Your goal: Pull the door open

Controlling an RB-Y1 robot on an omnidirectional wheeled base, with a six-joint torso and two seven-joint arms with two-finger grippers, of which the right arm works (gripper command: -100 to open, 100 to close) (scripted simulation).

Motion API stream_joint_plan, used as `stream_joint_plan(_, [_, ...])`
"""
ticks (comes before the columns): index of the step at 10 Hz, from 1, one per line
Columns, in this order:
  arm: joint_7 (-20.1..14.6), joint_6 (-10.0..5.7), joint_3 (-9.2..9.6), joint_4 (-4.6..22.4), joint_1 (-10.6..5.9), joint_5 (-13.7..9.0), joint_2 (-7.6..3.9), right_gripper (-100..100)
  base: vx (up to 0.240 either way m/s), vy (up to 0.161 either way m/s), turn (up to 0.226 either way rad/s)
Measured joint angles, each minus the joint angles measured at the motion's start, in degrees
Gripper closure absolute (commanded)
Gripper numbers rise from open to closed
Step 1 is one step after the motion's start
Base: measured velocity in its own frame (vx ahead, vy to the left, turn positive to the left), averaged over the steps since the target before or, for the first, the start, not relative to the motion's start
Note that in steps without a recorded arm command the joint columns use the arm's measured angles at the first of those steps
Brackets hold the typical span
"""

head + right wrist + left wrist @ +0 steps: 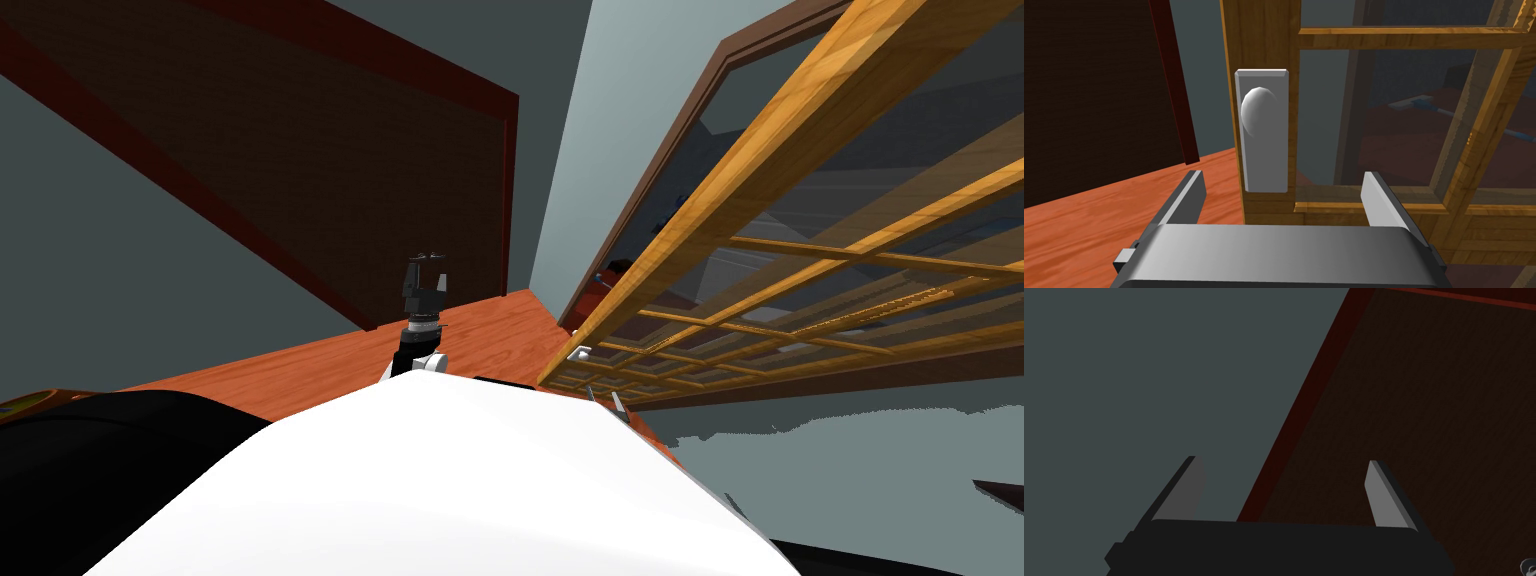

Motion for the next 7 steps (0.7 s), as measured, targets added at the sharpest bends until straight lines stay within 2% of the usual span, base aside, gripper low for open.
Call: stream_joint_plan(7, [0.0, 0.02, 0.00, -0.1, 0.03, 0.0, 0.00, -100, 0.000, -0.001, -0.002])
